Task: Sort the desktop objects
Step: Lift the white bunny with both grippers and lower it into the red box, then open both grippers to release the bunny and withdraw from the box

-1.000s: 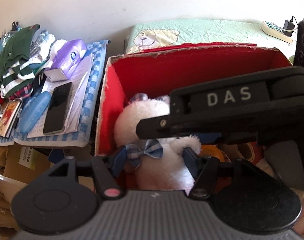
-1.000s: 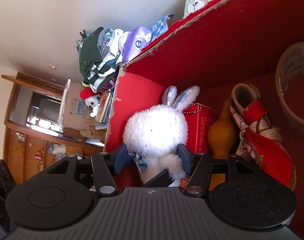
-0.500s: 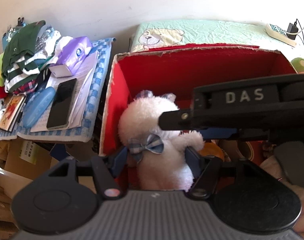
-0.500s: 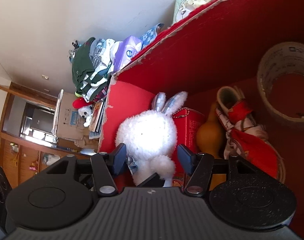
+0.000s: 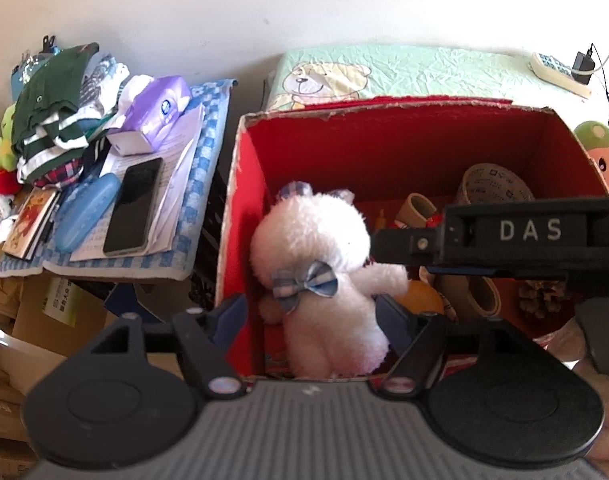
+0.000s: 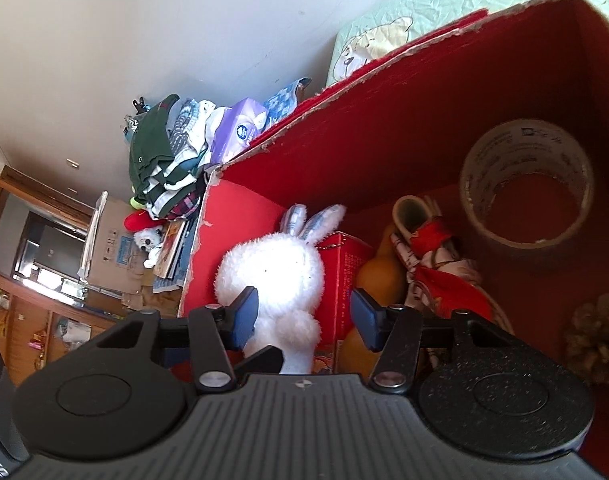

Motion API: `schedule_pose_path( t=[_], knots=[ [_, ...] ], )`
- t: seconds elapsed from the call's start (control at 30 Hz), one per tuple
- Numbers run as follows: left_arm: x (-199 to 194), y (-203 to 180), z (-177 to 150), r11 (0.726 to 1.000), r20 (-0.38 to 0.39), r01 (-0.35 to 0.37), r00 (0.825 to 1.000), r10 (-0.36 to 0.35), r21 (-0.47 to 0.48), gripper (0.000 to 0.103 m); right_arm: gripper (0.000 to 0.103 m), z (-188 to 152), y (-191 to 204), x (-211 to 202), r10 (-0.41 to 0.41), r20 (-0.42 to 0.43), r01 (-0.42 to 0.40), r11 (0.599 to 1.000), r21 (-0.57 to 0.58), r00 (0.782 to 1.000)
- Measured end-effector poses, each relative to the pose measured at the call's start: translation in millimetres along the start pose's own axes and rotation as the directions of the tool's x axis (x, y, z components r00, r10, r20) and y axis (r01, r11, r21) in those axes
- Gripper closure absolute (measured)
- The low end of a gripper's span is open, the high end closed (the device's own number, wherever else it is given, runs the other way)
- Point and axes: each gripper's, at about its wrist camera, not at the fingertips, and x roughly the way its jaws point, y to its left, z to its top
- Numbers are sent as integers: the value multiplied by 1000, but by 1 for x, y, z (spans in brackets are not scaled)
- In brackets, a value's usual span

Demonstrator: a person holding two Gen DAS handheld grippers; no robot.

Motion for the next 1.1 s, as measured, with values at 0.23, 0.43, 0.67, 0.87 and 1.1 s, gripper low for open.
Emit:
schedule_pose_path(
  t=[0.23,0.43,0.67,0.87,1.1],
  knots=[
    [-8,4,-3,999,11,20,1000,-20,-26,27,47,-10,0,-8,-16,28,17,1000,-18,999],
    [-6,4,-3,999,18,18,1000,-18,-40,27,47,-18,2,-14,-17,54,19,999,-37,998],
    [-33,-6,5,999,120,29,992,-26,-28,23,46,-26,9,-35,46,114,-34,993,-109,992],
    [-48,-59,17,995,180,98,978,-102,31,23,46,-20,-9,-78,115,224,-94,990,-100,968],
    [-54,-154,33,968,171,226,955,-241,106,23,45,-9,-74,-153,48,341,-32,998,-53,939]
  ],
)
